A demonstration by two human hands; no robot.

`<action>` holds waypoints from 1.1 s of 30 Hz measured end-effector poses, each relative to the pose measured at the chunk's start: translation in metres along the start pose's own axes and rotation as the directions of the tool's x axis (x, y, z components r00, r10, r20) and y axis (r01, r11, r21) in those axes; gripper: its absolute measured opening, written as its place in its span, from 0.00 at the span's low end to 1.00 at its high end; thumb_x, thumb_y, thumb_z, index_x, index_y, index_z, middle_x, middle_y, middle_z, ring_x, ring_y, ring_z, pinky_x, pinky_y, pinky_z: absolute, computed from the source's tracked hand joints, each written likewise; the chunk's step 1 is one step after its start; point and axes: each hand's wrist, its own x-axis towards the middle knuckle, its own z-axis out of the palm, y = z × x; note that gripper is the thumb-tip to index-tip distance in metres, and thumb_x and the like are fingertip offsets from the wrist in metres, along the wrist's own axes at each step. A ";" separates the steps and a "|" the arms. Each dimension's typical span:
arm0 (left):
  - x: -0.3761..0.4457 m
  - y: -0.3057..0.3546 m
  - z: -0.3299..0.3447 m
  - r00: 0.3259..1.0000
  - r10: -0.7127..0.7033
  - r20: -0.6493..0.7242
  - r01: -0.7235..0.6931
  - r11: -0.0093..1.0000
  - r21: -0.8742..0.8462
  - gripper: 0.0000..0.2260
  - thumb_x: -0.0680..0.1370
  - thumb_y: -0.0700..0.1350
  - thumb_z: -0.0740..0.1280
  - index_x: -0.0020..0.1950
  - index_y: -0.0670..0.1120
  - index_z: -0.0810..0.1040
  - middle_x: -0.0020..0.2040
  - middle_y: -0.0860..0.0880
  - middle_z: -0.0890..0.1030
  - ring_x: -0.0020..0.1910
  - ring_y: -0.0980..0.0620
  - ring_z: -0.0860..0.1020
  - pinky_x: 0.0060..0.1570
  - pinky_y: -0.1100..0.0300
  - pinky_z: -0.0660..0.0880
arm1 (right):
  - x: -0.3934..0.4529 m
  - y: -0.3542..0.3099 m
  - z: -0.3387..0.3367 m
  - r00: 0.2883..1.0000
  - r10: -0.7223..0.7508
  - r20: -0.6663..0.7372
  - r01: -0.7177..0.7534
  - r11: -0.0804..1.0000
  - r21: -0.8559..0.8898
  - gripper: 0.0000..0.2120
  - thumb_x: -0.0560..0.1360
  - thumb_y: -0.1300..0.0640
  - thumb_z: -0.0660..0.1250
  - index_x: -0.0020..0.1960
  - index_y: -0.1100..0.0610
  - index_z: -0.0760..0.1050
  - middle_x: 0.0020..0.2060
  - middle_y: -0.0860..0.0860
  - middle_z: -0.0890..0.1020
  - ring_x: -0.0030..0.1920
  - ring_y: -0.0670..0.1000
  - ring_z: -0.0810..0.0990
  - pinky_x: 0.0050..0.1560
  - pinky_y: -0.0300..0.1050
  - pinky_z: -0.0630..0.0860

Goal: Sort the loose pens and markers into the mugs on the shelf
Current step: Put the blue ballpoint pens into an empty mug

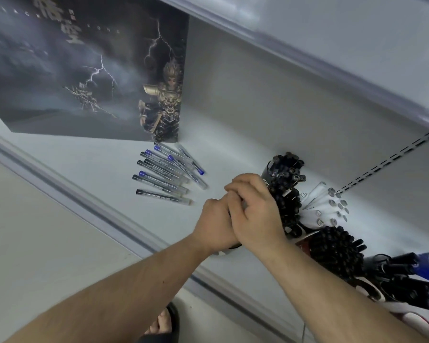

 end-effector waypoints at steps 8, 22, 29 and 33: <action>-0.019 -0.014 -0.002 0.994 -0.021 0.112 0.025 0.999 -0.033 0.14 0.69 0.53 0.59 0.49 0.49 0.76 0.41 0.57 0.73 0.41 0.53 0.75 0.52 0.55 0.64 | -0.027 0.024 0.002 0.952 0.074 0.295 -0.020 0.983 -0.182 0.26 0.77 0.45 0.57 0.69 0.58 0.72 0.64 0.49 0.70 0.59 0.51 0.76 0.60 0.50 0.77; -0.026 -0.036 -0.002 0.998 0.047 -0.041 -0.053 0.989 -0.140 0.25 0.65 0.59 0.71 0.60 0.51 0.78 0.49 0.55 0.79 0.49 0.54 0.77 0.51 0.54 0.73 | -0.033 0.029 -0.024 0.825 0.385 0.414 -0.436 0.899 0.032 0.39 0.70 0.66 0.71 0.74 0.44 0.61 0.66 0.40 0.67 0.66 0.38 0.66 0.70 0.39 0.65; -0.023 -0.020 -0.009 0.999 -0.039 0.031 0.045 0.975 -0.219 0.31 0.64 0.55 0.74 0.65 0.53 0.71 0.53 0.59 0.80 0.53 0.57 0.79 0.60 0.52 0.69 | -0.024 0.006 -0.038 0.706 0.387 0.593 -0.597 0.775 0.205 0.44 0.69 0.74 0.64 0.76 0.42 0.55 0.58 0.29 0.68 0.54 0.24 0.72 0.49 0.27 0.74; -0.022 -0.032 -0.012 0.998 -0.032 -0.055 0.017 0.965 -0.261 0.13 0.69 0.48 0.73 0.52 0.55 0.79 0.43 0.60 0.81 0.44 0.62 0.78 0.49 0.58 0.75 | -0.037 0.018 -0.036 0.873 0.447 0.196 -0.474 0.873 0.117 0.33 0.69 0.71 0.66 0.69 0.47 0.71 0.61 0.43 0.75 0.57 0.35 0.75 0.49 0.22 0.69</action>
